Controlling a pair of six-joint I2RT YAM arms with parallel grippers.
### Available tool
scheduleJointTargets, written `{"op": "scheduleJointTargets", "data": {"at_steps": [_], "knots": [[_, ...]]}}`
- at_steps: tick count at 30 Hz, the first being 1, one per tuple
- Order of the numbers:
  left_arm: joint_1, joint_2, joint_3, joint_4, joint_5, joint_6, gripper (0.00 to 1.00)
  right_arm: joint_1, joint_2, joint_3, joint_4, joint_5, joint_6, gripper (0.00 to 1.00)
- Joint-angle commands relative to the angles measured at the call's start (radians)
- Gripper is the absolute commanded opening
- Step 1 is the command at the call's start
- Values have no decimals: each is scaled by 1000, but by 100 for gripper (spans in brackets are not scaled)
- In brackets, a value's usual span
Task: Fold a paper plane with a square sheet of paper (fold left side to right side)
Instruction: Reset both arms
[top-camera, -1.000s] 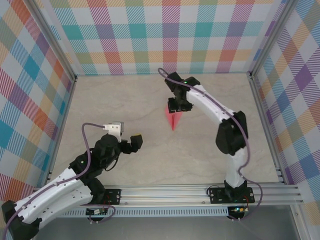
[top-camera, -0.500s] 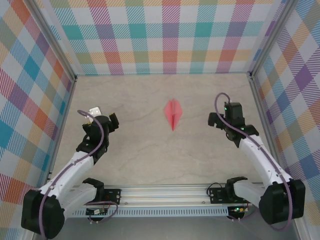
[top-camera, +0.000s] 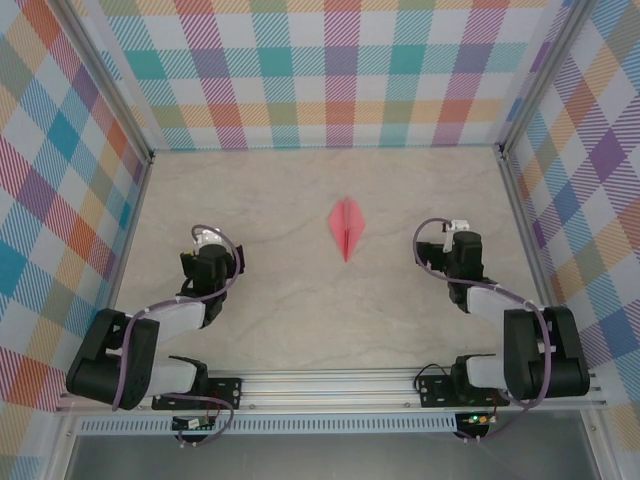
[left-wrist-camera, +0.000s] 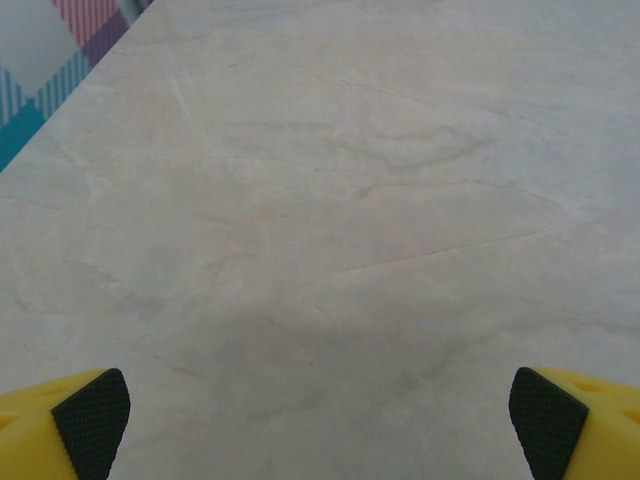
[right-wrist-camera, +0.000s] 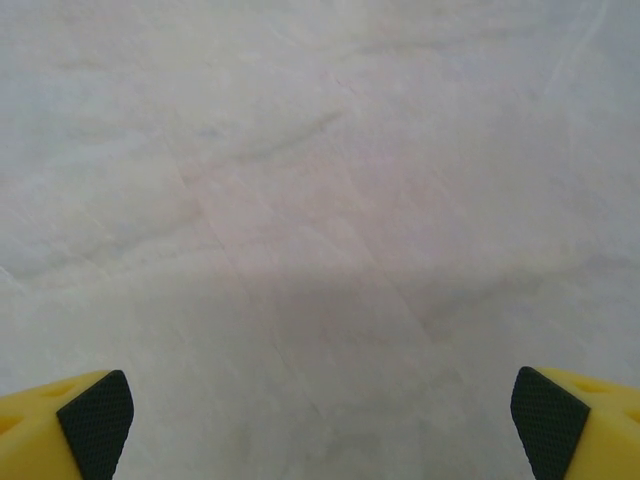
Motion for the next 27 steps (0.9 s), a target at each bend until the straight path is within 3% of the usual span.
{"op": "scheduleJointTargets", "data": {"at_steps": [1, 5, 10, 27], "knots": [[51, 50, -6, 232, 131, 56, 100, -21, 80, 17, 258, -107, -51, 100], [103, 240, -17, 428, 222, 27, 100, -67, 201, 15, 363, -185, -22, 100], [142, 252, 85, 245, 292, 3, 100, -79, 197, 22, 338, -209, -18, 100], [153, 251, 85, 239, 311, 2, 100, -77, 196, 23, 336, -206, -23, 100]]}}
